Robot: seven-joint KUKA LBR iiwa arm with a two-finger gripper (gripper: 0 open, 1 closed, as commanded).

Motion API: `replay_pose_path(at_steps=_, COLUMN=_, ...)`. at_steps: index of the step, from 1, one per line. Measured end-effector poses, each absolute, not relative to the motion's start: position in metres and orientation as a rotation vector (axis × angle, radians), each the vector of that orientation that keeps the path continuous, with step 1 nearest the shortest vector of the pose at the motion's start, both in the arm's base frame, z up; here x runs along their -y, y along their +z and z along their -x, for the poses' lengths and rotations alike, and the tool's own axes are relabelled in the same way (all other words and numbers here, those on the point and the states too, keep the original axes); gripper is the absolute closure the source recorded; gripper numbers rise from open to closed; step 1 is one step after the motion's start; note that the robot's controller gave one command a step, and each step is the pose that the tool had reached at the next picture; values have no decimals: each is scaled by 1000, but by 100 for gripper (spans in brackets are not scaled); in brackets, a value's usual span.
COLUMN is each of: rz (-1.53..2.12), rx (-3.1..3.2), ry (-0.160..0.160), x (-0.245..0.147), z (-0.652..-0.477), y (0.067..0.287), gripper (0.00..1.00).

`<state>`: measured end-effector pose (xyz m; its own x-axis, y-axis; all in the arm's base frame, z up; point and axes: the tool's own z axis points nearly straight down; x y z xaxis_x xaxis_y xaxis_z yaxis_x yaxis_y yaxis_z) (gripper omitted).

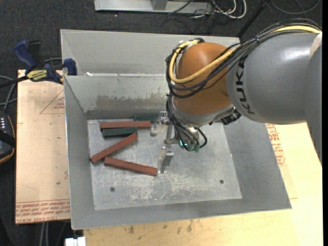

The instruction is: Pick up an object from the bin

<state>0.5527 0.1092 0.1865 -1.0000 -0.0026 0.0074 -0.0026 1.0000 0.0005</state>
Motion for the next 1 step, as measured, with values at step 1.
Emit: replay_pose_path(at_steps=1, rz=0, rx=3142, ry=-2, x=-109, z=-555, y=191, gripper=0)
